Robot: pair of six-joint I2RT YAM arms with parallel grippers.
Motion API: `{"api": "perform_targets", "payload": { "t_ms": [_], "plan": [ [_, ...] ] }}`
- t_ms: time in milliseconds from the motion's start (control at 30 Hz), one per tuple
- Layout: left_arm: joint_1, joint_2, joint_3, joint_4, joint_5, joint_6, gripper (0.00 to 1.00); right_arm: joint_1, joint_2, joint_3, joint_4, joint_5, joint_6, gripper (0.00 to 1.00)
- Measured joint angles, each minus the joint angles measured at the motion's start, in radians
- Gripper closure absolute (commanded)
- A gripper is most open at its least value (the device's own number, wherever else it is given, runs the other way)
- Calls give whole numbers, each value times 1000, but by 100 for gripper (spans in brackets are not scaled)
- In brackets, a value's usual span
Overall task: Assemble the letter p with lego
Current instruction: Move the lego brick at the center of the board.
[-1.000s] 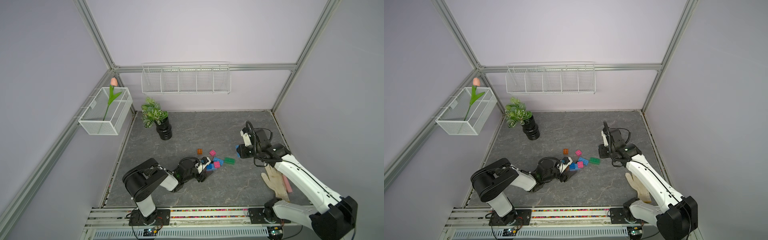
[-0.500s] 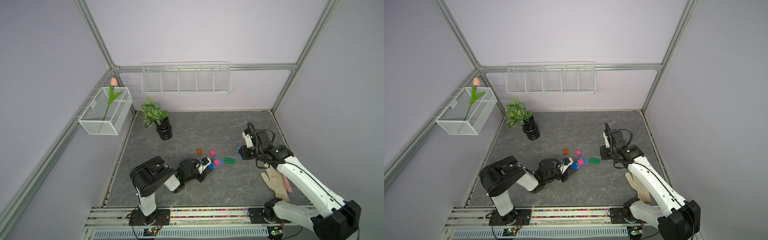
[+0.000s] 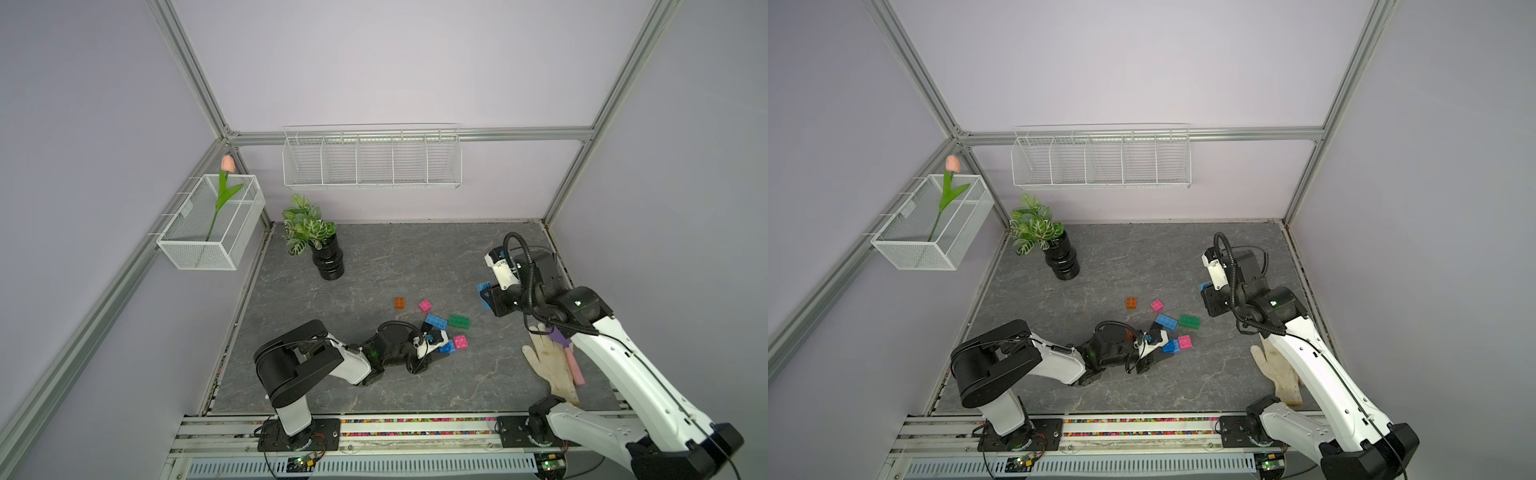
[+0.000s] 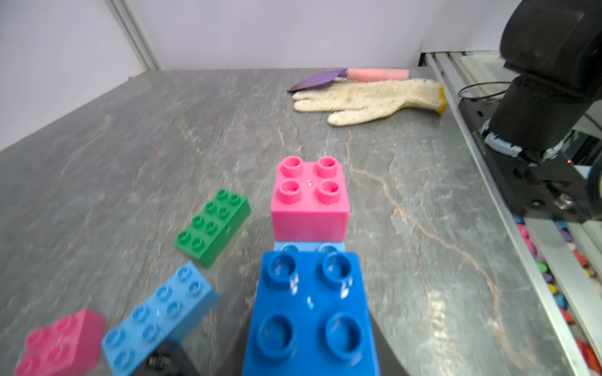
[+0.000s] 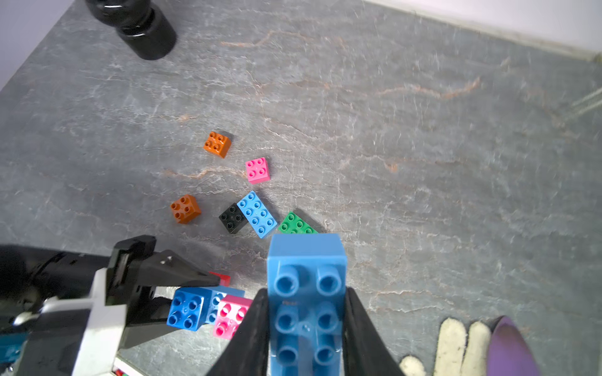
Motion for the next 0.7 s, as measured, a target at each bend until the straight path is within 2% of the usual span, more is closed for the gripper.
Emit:
{"api": "perform_targets", "payload": {
  "t_ms": [100,200,300,400,567,700],
  "plan": [
    [1,65,38,48,63,27,100,0,3,46,-22,0,-105,75],
    [0,195,43,144,139,69,100,0,15,65,-42,8,-229,77],
    [1,320,53,341,200,82,100,0,44,68,-75,11,-338,77],
    [1,392,69,463,239,82,100,0,74,67,-124,6,-441,77],
    [4,403,84,464,250,93,100,3,76,44,-179,-10,-589,77],
    [19,369,101,366,268,94,100,38,75,-5,-209,-15,-671,77]
  ]
}}
